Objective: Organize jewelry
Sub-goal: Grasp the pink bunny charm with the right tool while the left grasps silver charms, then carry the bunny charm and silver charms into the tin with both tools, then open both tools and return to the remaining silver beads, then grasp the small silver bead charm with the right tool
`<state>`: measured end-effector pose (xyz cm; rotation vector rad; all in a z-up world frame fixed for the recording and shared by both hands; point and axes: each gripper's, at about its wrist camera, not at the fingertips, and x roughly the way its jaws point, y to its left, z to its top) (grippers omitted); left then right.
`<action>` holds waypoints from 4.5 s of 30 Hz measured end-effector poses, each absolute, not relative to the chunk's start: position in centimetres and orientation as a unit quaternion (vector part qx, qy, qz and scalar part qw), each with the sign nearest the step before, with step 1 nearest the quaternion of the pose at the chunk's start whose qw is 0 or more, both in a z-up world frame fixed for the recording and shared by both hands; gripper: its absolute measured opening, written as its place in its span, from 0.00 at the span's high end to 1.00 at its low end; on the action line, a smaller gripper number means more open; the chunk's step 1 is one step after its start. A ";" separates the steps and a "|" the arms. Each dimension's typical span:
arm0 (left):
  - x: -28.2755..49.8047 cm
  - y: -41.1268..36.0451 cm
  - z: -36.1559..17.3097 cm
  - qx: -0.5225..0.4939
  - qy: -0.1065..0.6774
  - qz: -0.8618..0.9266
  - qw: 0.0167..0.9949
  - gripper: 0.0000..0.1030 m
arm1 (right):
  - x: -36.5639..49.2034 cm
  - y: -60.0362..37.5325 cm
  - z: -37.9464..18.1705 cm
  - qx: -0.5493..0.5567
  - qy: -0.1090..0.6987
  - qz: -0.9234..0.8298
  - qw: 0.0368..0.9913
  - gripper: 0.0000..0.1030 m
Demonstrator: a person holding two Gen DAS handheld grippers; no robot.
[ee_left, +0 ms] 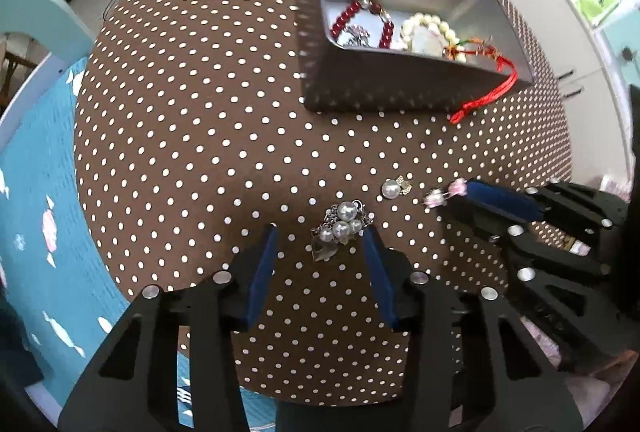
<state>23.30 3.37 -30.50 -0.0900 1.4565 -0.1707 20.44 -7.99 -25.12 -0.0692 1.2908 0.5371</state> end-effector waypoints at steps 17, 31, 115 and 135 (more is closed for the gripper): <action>24.7 3.2 -28.1 -0.032 0.661 -0.064 0.747 0.96 | 20.8 -12.1 -24.0 0.010 0.590 0.227 0.775 0.84; 24.6 4.5 -27.8 -0.003 0.655 -0.052 0.754 0.61 | 20.9 -13.6 -23.2 0.017 0.582 0.227 0.781 0.84; 27.0 6.1 -20.6 -0.073 0.584 -0.043 0.807 0.65 | 24.1 -11.3 -18.2 0.005 0.531 0.276 0.801 0.52; 24.6 8.6 -28.8 -0.108 0.622 -0.029 0.775 0.60 | 22.0 -5.7 -24.7 -0.060 0.582 0.321 0.744 0.66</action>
